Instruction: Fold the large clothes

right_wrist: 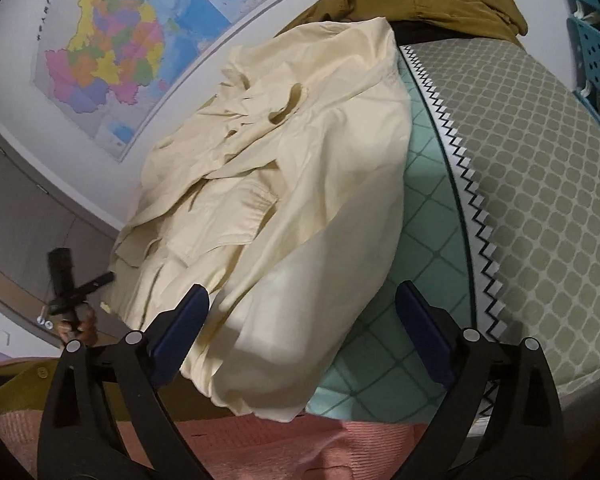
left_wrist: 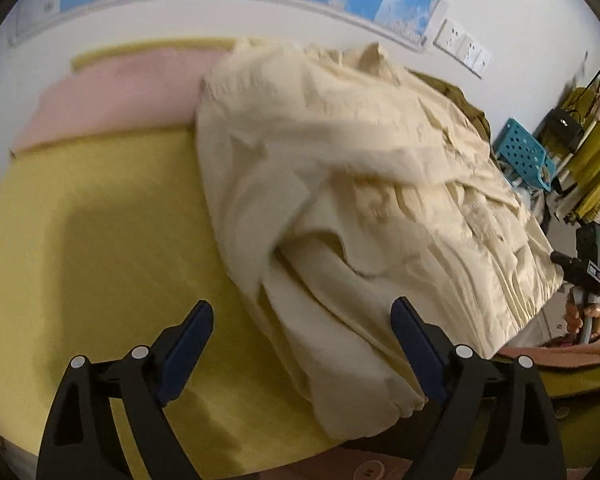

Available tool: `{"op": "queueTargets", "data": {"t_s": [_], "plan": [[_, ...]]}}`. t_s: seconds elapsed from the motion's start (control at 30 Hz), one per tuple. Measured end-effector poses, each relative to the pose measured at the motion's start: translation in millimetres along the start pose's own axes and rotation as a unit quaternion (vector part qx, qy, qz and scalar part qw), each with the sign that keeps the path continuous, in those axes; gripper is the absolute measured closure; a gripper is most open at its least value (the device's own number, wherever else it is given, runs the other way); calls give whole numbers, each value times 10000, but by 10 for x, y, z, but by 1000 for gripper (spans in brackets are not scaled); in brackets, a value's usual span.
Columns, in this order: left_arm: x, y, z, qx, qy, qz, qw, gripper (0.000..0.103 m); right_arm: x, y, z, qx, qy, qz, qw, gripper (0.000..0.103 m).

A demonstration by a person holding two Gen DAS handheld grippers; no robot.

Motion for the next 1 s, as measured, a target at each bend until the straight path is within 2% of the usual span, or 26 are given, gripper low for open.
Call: {"op": "queueTargets", "data": {"t_s": [0.07, 0.13, 0.33, 0.43, 0.5, 0.57, 0.63, 0.73, 0.8, 0.83, 0.9, 0.97, 1.0], "plan": [[-76, 27, 56, 14, 234, -10, 9997, 14, -8, 49, -15, -42, -251, -105, 9996, 10], [-141, 41, 93, 31, 339, -69, 9994, 13, -29, 96, -45, 36, -280, -146, 9995, 9], [-221, 3, 228, -130, 323, -45, 9994, 11, -62, 141, -113, 152, -388, -220, 9989, 9], [-253, -8, 279, -189, 164, -29, 9997, 11, -74, 154, -124, 141, -483, -224, 9985, 18], [-257, -22, 296, -207, 59, -50, 9998, 12, -88, 174, -133, 132, -572, -263, 9979, 31], [-263, -35, 285, -169, -10, -106, 9998, 16, -114, 190, -152, 128, -642, -336, 9973, 40], [-248, -60, 271, -86, -78, -134, 9998, 32, -141, 220, -183, 120, -859, -410, 9954, 44], [-237, -88, 240, -48, -115, -135, 9998, 52, -188, 244, -202, 145, -929, -442, 9946, 44], [-234, -96, 224, -7, -190, -130, 9997, 61, -201, 252, -209, 145, -938, -408, 9946, 47], [-228, -100, 213, 9, -207, -132, 9997, 62, -203, 253, -210, 158, -903, -417, 9949, 48], [-202, -113, 200, -58, -259, -177, 9995, 58, -177, 227, -197, 206, -686, -418, 9966, 46], [-156, -147, 168, -101, -459, -210, 9987, 36, -69, 140, -165, 139, -420, -210, 9988, 33], [-87, -183, 121, -72, -753, -168, 9970, 24, 18, 87, -159, 145, -263, -23, 9995, 31]]}}
Point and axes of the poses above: each gripper's, at about its wrist camera, not at the fingertips, and x roughly against the way its jaws point, z to its right, y to its underside, the point moved 3 cm from there along -x, roughly the way its jaws point, and after that the axes turned 14 degrees about -x, right-handed, at the moved point
